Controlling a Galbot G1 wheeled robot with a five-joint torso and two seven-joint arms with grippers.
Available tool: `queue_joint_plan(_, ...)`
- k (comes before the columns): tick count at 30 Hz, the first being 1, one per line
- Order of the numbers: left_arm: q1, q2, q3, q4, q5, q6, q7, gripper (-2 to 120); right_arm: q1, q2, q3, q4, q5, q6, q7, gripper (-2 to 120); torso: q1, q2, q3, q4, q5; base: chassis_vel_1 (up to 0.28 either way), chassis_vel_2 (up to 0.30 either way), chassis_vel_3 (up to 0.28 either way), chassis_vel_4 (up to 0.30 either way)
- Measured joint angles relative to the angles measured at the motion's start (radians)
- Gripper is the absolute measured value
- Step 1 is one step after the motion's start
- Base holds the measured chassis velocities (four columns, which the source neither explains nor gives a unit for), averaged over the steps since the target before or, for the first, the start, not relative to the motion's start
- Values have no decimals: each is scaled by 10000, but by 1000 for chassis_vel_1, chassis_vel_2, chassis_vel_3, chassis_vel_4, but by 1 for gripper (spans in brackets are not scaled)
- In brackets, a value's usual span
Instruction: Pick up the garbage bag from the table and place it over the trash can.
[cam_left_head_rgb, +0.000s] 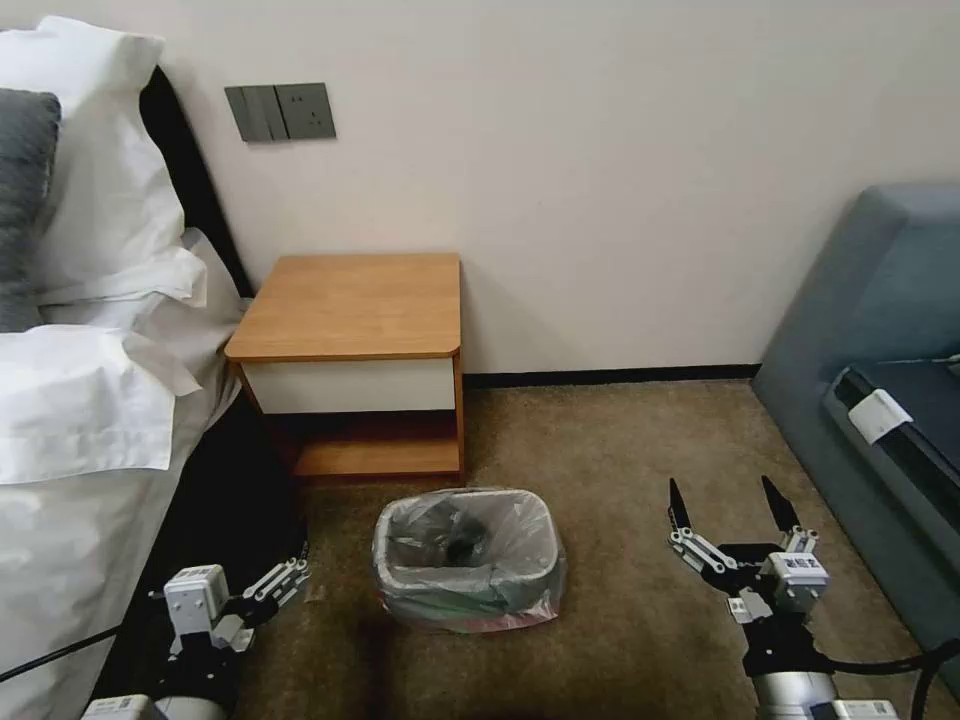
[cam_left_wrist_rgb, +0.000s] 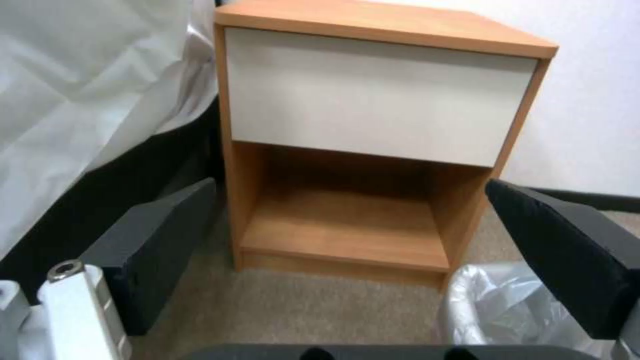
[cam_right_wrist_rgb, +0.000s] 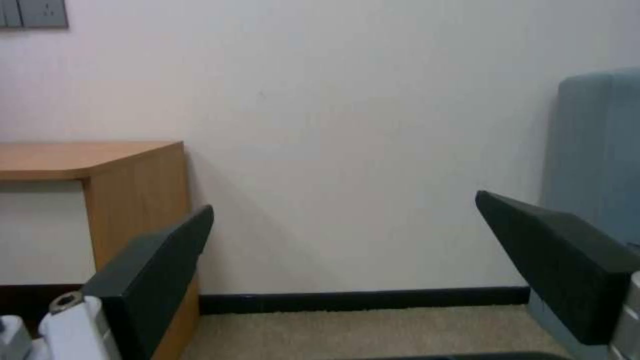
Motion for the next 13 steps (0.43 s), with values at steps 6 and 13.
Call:
queue_joint_plan(6, -22, 6, 15, 1, 0, 1, -11, 100, 8, -11, -7, 4, 6, -16, 4, 100, 0, 0, 0, 0, 0, 0, 0, 0, 0)
queue_joint_plan(13, -33, 10, 21, 10, 2, 0, -20, 100, 12, -17, -12, 5, 12, -28, 10, 100, 0, 0, 1, 0, 0, 0, 0, 0, 0)
